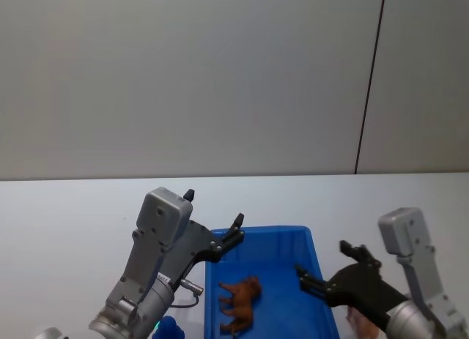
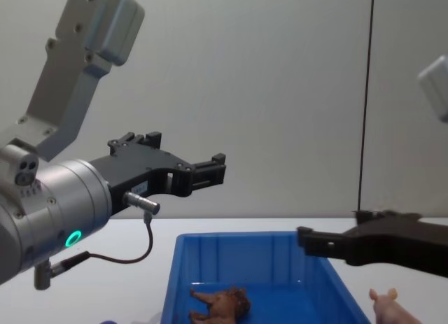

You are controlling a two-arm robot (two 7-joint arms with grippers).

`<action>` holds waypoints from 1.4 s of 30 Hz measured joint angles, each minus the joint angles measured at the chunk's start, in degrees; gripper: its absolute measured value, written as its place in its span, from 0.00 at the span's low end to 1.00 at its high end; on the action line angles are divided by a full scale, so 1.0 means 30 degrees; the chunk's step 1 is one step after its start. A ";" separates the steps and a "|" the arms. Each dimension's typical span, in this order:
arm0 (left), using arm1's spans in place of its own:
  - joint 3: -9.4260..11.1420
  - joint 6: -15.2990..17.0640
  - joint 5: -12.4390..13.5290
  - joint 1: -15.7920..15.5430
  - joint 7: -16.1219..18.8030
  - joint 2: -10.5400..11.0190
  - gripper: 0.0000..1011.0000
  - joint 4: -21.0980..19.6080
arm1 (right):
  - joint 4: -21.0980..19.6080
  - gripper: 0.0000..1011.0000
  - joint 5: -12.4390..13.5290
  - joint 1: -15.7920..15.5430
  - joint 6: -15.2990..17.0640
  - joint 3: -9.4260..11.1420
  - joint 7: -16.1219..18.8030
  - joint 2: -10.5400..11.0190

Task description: Pick up the two dolls from the table and place them into the box.

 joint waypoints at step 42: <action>0.0000 0.0000 0.0000 0.0001 0.0000 0.0000 0.99 0.0000 | -0.1143 0.99 0.0071 -0.3558 -0.0729 0.0612 -0.3336 0.1692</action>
